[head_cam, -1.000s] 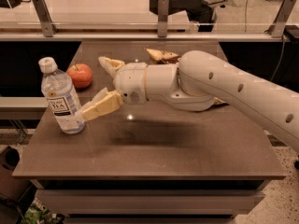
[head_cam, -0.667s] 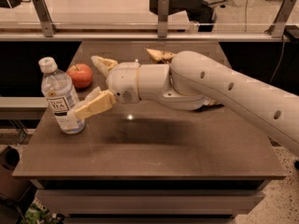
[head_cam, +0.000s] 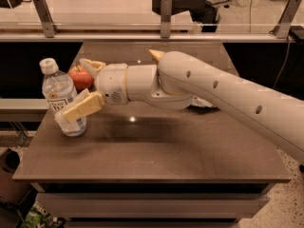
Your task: Pick blue plastic bottle
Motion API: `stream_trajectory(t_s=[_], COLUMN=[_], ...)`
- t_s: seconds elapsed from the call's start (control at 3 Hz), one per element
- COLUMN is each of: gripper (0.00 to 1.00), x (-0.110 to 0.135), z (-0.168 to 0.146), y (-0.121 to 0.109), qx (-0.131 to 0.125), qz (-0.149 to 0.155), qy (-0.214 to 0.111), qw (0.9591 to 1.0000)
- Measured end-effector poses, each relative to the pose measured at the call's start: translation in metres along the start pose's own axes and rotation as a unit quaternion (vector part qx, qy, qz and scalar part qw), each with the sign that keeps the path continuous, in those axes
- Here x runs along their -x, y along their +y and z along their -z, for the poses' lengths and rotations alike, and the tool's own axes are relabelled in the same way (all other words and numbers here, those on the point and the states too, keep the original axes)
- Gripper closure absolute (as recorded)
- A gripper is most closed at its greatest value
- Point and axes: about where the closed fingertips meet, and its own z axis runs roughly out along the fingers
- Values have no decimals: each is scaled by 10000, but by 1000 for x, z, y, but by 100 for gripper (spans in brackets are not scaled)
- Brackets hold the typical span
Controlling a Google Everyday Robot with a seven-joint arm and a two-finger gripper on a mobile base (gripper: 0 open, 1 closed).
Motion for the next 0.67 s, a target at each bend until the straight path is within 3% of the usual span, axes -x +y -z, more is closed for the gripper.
stream_trajectory(t_s=[0.33, 0.67], gripper=[18, 41], x=[-13, -11], z=[-8, -10], y=[6, 7], qx=[-37, -16], qz=[-193, -175], qy=[118, 112], qw=[9997, 9998])
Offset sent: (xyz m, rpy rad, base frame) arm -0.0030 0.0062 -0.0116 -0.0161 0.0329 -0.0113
